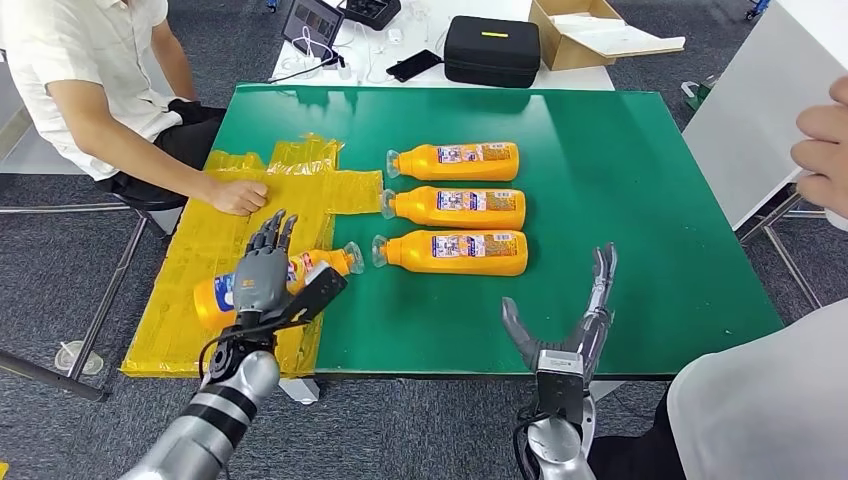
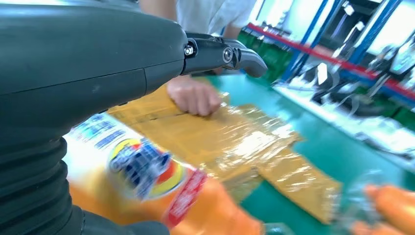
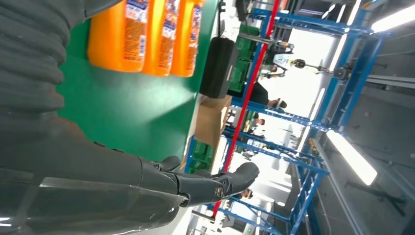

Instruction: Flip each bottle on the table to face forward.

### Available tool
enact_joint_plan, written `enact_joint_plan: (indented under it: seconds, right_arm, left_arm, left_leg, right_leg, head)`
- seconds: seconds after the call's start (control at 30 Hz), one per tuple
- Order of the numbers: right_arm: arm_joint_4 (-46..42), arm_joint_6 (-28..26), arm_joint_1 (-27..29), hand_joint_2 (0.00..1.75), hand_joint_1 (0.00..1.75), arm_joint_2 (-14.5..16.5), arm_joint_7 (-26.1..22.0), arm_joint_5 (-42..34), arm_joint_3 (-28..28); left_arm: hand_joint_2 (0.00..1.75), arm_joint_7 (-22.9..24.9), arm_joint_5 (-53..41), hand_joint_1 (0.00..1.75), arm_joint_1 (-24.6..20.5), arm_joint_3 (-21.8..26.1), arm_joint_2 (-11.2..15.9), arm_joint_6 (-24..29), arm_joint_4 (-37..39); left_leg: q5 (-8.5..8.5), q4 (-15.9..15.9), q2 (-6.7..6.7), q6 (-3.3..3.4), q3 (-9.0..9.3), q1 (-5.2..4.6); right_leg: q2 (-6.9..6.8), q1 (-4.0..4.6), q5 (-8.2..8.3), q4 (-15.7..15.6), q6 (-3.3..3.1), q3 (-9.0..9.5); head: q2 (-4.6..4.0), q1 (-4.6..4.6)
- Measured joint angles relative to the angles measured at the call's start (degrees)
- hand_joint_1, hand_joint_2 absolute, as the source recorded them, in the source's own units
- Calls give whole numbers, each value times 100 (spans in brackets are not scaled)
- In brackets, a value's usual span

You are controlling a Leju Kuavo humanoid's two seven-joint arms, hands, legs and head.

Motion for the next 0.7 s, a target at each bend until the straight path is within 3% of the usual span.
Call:
enact_joint_plan:
  seconds: [0.2, 0.47, 0.7]
  right_arm:
    - [-2, -1, 85, 175, 0, -5, 0, 30, -24]
    - [32, 24, 83, 175, 0, -25, 16, 185, -47]
    - [1190, 195, -422, 175, 0, -333, 681, 2480, -12]
  left_arm:
    - [175, -171, 639, 0, 719, -254, -3, -267, -1266]
    - [175, -250, 838, 0, 1007, -447, 52, -321, -1942]
    - [175, -932, 1968, 0, 1388, -575, -124, -92, -2641]
  left_leg:
    - [-4, 0, 1, -1, -1, 2]
    - [1, 0, 0, 0, -1, 3]
    - [2, 0, -7, 3, -4, 0]
  right_leg:
    - [0, 2, -3, -2, 0, -2]
    - [0, 4, -2, 0, -1, 1]
    - [-9, -1, -1, -2, 1, 2]
  head:
    - [1, -1]
    - [0, -1]
    - [0, 1]
